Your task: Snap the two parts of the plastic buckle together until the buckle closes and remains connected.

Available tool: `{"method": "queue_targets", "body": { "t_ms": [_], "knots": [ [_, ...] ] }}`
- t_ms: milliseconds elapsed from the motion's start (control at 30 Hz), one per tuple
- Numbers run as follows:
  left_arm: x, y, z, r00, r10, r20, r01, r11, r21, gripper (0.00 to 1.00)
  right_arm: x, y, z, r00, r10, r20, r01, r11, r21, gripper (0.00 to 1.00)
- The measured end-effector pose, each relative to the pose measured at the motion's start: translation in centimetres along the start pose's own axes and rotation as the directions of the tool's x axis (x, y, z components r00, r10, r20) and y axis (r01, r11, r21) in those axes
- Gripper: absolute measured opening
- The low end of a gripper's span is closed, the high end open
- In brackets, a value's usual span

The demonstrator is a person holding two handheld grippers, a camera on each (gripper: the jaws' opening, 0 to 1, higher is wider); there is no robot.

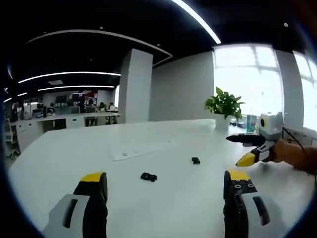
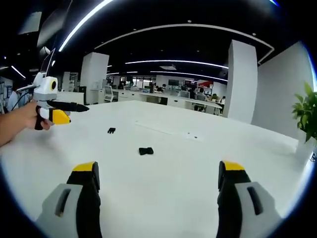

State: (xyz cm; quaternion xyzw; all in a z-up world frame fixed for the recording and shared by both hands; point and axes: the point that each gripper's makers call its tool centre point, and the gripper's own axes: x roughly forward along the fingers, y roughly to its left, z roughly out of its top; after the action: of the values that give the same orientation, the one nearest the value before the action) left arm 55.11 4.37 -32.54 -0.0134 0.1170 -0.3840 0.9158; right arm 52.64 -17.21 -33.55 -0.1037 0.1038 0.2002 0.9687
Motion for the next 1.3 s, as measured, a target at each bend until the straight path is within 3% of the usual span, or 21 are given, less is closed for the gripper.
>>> {"method": "queue_targets", "body": {
  "t_ms": [267, 633, 800, 933, 1300],
  "knots": [
    [0.7, -0.1, 0.1, 0.999, -0.038, -0.015, 0.038, 0.999, -0.021, 1.0, 0.6, -0.9, 0.0, 1.0, -0.005, 0.0, 0.005, 1.0, 0.009, 0.99],
    [1.1, 1.6, 1.2, 1.0, -0.016, -0.008, 0.016, 1.0, -0.006, 1.0, 2.5, -0.5, 0.9, 1.0, 0.01, 0.008, -0.01, 1.0, -0.011, 0.99],
    [1.3, 2.5, 0.8, 1.0, 0.003, -0.031, -0.002, 0.999, 0.047, 1.0, 3.7, 0.2, 1.1, 0.999, 0.033, 0.002, -0.033, 0.999, -0.029, 0.99],
    [1.5, 3.1, 0.6, 0.999, 0.007, -0.034, -0.005, 0.999, 0.039, 1.0, 4.5, 0.4, 1.6, 0.998, 0.059, 0.024, -0.06, 0.998, 0.031, 0.98],
    [2.7, 3.4, 0.2, 0.998, -0.021, -0.058, 0.024, 0.999, 0.036, 1.0, 6.0, -0.3, 2.0, 0.998, 0.063, 0.032, -0.064, 0.998, 0.03, 0.95]
  ]
}}
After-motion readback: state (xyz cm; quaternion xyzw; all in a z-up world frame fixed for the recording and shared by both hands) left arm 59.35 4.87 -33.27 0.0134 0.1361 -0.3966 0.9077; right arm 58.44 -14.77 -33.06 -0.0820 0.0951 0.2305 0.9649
